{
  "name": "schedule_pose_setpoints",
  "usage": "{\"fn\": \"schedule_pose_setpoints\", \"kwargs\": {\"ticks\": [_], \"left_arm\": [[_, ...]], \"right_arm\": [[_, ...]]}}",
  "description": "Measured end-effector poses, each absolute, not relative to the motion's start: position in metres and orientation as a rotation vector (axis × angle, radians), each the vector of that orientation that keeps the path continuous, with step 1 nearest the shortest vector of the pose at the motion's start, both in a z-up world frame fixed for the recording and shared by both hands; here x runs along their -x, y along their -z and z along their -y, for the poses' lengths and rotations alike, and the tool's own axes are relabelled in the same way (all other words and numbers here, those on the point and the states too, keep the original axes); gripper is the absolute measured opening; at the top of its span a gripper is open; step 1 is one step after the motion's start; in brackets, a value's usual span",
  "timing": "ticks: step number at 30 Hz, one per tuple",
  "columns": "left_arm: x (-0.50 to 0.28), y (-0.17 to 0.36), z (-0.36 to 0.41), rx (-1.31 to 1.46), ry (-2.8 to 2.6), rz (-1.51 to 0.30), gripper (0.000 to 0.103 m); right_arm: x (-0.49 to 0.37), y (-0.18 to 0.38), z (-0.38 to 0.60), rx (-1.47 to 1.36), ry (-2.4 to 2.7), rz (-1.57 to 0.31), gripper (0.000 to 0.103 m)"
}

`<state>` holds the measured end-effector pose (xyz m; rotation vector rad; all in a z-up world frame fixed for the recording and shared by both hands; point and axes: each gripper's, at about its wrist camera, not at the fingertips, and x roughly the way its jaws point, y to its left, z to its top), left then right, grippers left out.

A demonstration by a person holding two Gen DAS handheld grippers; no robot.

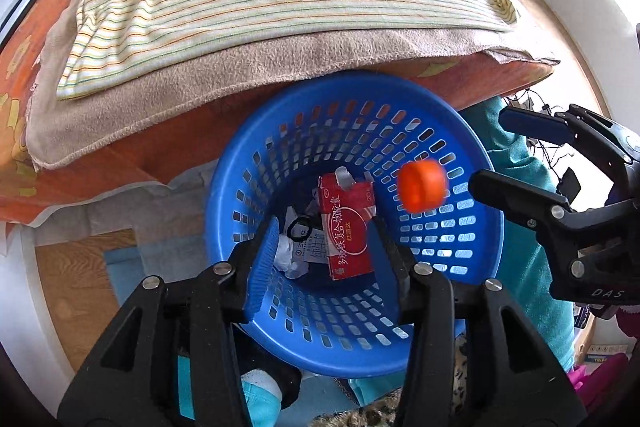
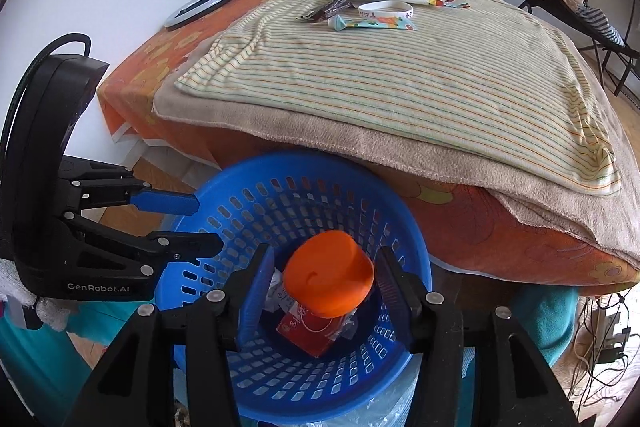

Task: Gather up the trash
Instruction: 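Carry the hair tie and orange cap to the blue basket and release both, then move both grippers back over the bed toward the Snickers wrapper and paper strip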

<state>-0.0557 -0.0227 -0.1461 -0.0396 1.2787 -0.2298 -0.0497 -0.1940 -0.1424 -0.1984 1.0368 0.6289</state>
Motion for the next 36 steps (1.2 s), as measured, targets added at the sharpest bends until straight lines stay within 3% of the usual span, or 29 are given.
{"fn": "schedule_pose_setpoints", "kwargs": {"ticks": [1, 3, 6, 12, 22, 36], "left_arm": [[0.055, 0.146, 0.021, 0.042, 0.227, -1.281, 0.047], [0.055, 0.148, 0.019, 0.043, 0.218, -1.287, 0.047], [0.055, 0.148, 0.015, 0.050, 0.205, -1.284, 0.058], [0.053, 0.146, 0.010, 0.058, 0.185, -1.271, 0.058], [0.050, 0.140, 0.002, 0.065, 0.138, -1.246, 0.059], [0.043, 0.121, -0.002, 0.066, 0.098, -1.196, 0.059]], "right_arm": [[0.050, 0.142, 0.194, 0.200, -0.624, -1.034, 0.070], [0.050, 0.141, 0.195, 0.200, -0.619, -1.025, 0.072], [0.050, 0.141, 0.194, 0.210, -0.612, -1.024, 0.078], [0.050, 0.141, 0.194, 0.223, -0.590, -1.019, 0.087], [0.047, 0.137, 0.198, 0.238, -0.537, -1.004, 0.096], [0.041, 0.125, 0.201, 0.242, -0.499, -0.978, 0.100]]}}
